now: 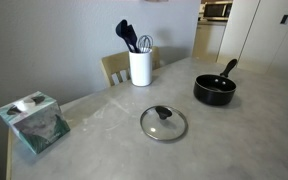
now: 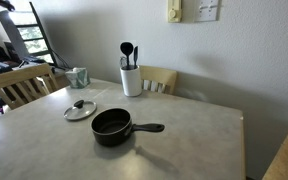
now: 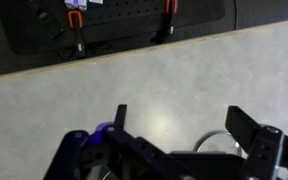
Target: Pick the lid on the table and put it on the pot
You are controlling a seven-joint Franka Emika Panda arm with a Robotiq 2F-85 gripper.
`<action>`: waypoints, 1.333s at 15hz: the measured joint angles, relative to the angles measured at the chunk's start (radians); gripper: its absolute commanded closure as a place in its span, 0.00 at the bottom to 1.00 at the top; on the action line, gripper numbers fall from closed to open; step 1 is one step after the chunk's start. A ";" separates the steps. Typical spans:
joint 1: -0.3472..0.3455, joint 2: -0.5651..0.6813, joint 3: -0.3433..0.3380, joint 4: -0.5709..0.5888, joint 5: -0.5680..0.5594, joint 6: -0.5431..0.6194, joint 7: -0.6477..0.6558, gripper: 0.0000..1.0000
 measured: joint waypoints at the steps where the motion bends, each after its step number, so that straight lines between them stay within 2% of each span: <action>1: 0.001 0.028 -0.014 0.023 0.003 0.005 -0.030 0.00; 6: 0.042 0.197 -0.008 0.110 0.036 0.026 -0.116 0.00; 13: 0.045 0.224 -0.004 0.126 0.036 0.033 -0.118 0.00; 17: 0.053 0.313 0.029 0.135 0.049 0.202 -0.115 0.00; 20: 0.095 0.448 0.093 0.181 0.108 0.346 -0.099 0.00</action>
